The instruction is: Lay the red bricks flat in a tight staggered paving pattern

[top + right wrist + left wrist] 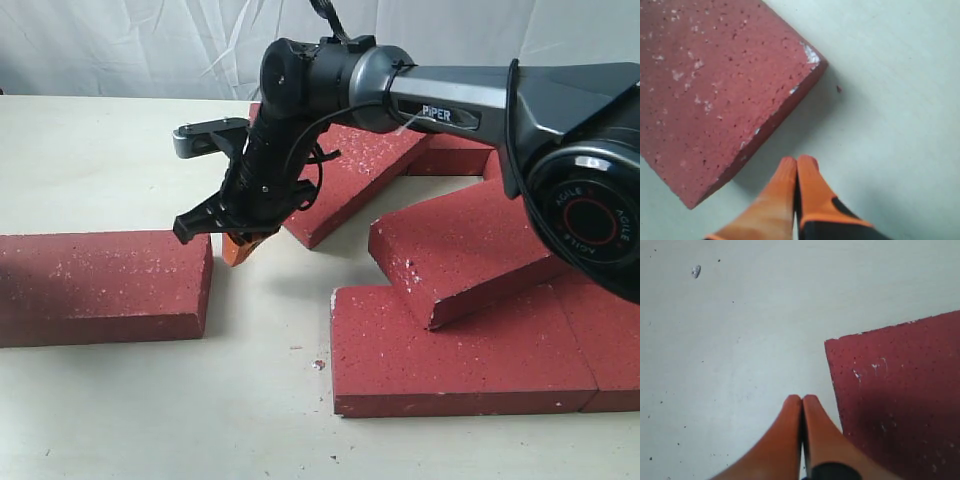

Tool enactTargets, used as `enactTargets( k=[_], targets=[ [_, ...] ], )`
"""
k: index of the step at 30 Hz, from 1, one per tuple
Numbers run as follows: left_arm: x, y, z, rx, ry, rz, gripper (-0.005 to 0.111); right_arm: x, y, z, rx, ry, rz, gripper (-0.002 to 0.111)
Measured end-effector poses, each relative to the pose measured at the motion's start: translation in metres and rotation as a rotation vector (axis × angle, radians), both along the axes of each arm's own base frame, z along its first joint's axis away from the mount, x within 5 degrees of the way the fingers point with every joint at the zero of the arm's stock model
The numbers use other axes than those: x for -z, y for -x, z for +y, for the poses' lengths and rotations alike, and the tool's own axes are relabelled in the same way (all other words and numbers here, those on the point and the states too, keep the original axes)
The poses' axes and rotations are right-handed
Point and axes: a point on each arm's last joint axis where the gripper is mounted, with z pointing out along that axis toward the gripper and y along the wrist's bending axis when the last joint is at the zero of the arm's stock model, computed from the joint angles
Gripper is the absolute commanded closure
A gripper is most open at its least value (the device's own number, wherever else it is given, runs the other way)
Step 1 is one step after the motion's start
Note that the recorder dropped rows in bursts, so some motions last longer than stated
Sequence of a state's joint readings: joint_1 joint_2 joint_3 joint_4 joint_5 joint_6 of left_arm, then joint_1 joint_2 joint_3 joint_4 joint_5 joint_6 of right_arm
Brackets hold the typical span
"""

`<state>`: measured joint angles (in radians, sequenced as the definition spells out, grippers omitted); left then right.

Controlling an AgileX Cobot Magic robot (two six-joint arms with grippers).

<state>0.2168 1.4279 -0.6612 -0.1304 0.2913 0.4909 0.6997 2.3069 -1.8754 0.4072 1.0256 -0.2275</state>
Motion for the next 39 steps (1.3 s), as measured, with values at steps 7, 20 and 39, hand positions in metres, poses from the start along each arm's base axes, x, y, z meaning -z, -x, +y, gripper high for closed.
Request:
enactTargets(
  k=[7, 20, 39],
  targets=[
    [-0.019, -0.013, -0.005, -0.145, 0.188, -0.092, 0.107, -0.027, 0.001, -0.006, -0.073, 0.014, -0.075, 0.109],
    [-0.053, -0.021, -0.059, 0.157, 0.304, -0.118, 0.107, -0.115, -0.011, -0.103, -0.015, 0.013, -0.209, 0.109],
    [-0.062, 0.017, -0.195, 0.717, 0.361, -0.022, 0.107, -0.148, 0.031, -0.306, 0.393, 0.090, -0.247, 0.109]
  ],
)
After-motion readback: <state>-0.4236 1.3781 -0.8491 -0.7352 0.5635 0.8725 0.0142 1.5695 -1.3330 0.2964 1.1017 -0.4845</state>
